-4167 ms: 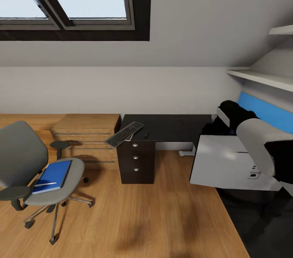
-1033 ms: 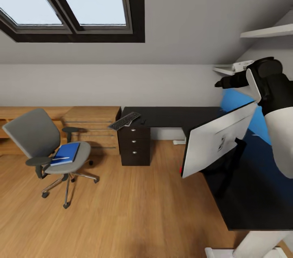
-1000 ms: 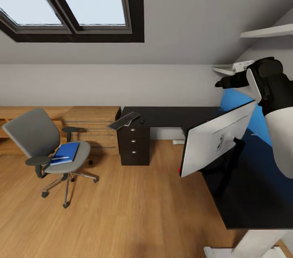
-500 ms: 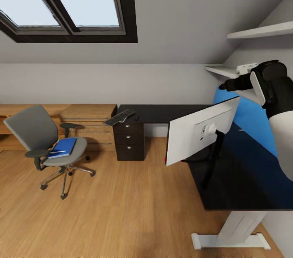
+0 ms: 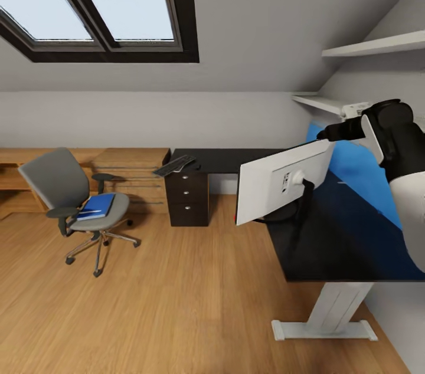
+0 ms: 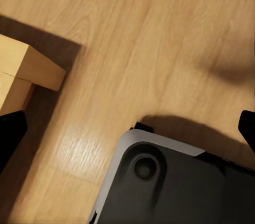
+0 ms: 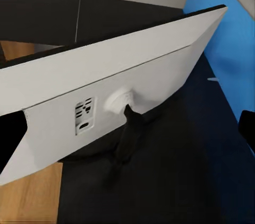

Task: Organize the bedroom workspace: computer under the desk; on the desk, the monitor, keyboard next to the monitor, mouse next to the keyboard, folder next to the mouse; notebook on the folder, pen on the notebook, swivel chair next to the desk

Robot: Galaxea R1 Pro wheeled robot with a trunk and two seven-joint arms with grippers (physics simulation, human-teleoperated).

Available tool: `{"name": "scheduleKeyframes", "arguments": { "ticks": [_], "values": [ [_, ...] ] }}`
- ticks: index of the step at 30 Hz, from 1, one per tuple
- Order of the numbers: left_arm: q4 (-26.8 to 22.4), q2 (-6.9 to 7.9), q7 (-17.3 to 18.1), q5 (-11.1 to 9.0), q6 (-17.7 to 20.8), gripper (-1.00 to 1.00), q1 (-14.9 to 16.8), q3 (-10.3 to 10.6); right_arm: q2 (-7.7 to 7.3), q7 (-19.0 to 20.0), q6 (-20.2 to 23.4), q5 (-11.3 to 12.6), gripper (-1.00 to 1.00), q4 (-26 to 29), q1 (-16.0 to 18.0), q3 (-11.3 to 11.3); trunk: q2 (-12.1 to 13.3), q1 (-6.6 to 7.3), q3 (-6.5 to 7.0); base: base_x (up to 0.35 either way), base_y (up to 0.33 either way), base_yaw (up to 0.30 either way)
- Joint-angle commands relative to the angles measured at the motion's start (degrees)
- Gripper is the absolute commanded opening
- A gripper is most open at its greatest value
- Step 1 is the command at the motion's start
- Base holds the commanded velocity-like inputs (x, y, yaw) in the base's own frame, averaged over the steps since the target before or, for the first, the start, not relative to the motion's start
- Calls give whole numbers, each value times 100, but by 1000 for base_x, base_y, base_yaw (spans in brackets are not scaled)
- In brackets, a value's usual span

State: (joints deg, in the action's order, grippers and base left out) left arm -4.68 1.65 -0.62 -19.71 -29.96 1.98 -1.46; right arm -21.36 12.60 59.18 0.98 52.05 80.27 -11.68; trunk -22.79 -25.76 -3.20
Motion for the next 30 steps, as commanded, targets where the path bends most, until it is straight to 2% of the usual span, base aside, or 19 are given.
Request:
{"name": "scheduleKeyframes", "arguments": {
  "ticks": [1,5,12,14,15,16,19,20,23,24,26,27,29,30],
  "values": [
    [2,0,-7,10,-15,100,4,-12,-8,1,21,7,100,76,-46,-19,-13,-3,-14,-55,-1,0],
    [2,-3,-8,9,-18,100,4,-11,-31,2,23,6,100,377,-277,19,-13,-3,-14,-18,0,0],
    [2,-6,-1,11,-19,100,4,-5,-129,-2,-9,1,100,766,-675,407,-13,-3,-14,-3,0,0],
    [2,-7,0,11,-19,100,4,-4,-164,-5,-47,-1,100,1065,-1060,841,-13,-3,-14,0,0,0],
    [2,-7,0,11,-19,100,4,-4,-167,-5,-64,-1,100,1115,-1140,923,-13,-3,-14,0,0,0],
    [2,-7,1,11,-19,100,4,-4,-167,-4,-137,0,100,1262,-1351,1105,-13,-3,-14,0,0,0],
    [2,-7,-1,11,-19,100,4,-6,-165,-4,-251,0,100,1463,-1631,1305,-13,-3,-14,0,0,0],
    [2,-4,-3,9,-21,100,4,-8,-161,-4,-348,-1,100,1598,-1855,1422,-13,-3,-14,0,0,0],
    [2,1,-10,6,-24,100,4,-15,-144,-4,-515,2,100,1772,-2202,1575,-13,-3,-14,0,0,0],
    [2,4,-12,4,-30,100,4,-17,-123,-4,-647,4,100,1866,-2431,1655,-13,-3,-14,0,0,0],
    [2,8,-11,3,-44,100,4,-19,-78,-4,-873,4,100,1962,-2756,1746,-13,-3,-14,0,0,0],
    [2,9,-11,3,-59,100,4,-20,-15,-4,-1131,5,100,2007,-3047,1856,-13,-3,-14,0,0,0],
    [-1,10,-11,2,-70,100,4,-21,62,-4,-1412,6,100,2023,-3309,2030,-13,-3,-14,0,0,0],
    [-2,12,-13,2,-73,100,4,-23,126,-4,-1592,6,100,2028,-3495,2188,-13,-3,-14,0,0,0]
  ]
}}
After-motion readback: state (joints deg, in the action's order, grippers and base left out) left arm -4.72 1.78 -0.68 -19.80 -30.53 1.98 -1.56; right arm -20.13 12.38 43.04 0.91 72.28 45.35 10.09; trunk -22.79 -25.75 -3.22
